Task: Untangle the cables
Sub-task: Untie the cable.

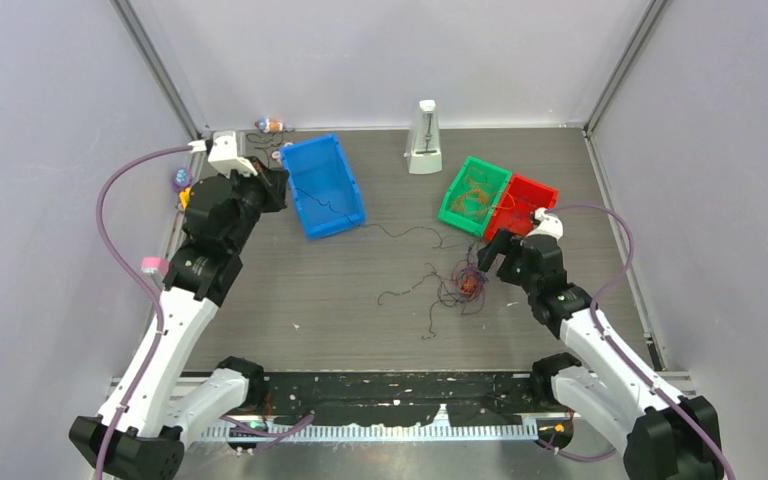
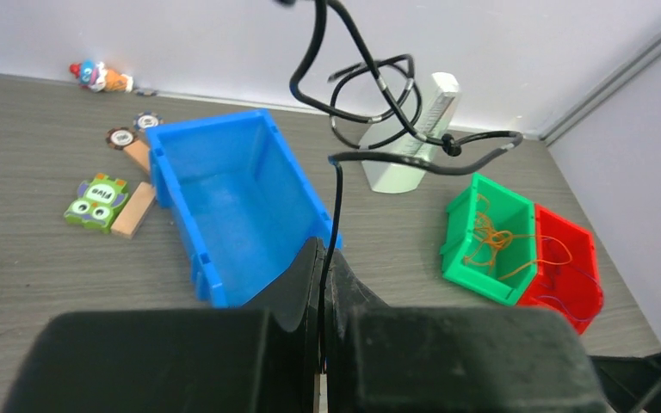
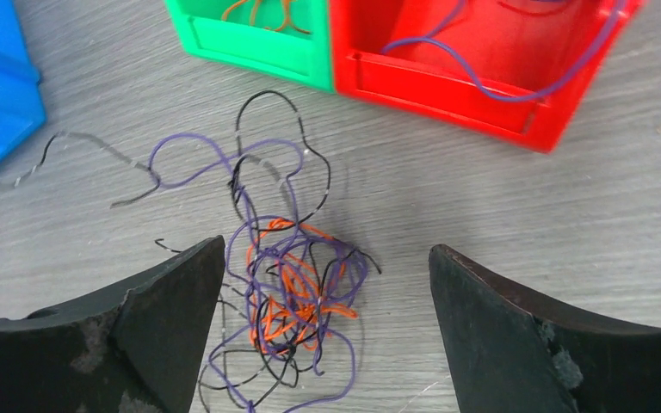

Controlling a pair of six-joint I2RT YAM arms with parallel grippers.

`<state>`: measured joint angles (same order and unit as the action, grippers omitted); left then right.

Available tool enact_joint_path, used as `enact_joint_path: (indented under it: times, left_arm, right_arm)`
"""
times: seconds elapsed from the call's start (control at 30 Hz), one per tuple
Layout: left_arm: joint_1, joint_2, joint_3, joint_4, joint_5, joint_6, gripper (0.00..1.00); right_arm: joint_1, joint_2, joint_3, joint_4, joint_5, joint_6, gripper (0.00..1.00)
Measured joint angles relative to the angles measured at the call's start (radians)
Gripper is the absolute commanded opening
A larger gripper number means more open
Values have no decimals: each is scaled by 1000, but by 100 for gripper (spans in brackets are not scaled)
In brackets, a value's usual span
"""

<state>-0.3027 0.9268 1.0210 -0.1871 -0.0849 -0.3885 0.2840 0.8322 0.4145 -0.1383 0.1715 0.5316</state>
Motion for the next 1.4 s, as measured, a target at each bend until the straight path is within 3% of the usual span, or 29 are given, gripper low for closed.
enact_joint_path:
  times: [0.2, 0.33, 0.5, 0.63, 0.83, 0.9, 0.97, 1.0, 1.07, 1.4]
  left_arm:
    - [0, 5, 10, 1, 49, -2, 0]
    - [0, 12, 11, -6, 61, -2, 0]
    - [0, 19, 35, -23, 64, -2, 0]
    - [0, 26, 79, -37, 63, -1, 0]
    - [0, 38, 126, -46, 63, -1, 0]
    - [0, 43, 134, -53, 63, -1, 0]
    - [0, 50, 141, -60, 64, -1, 0]
    - [0, 53, 143, -61, 64, -1, 0]
    - [0, 58, 143, -69, 64, -1, 0]
    - [0, 65, 111, -74, 126, -9, 0]
  right_arm:
    - [32, 86, 122, -30, -85, -124, 91]
    - [135, 140, 229, -60, -103, -229, 88]
    - [257, 335, 441, -84, -85, -349, 74]
    - [264, 533, 608, -123, -58, -406, 70]
    - [264, 721, 713, -184, -61, -456, 62]
    - [264, 768, 748, -210, -68, -466, 53]
    - [264, 798, 774, -221, -79, -474, 33]
    - [264, 809, 782, -224, -87, -478, 17]
    - [264, 814, 785, -233, -106, -482, 7]
    - [264, 715, 706, -227, -220, -470, 5]
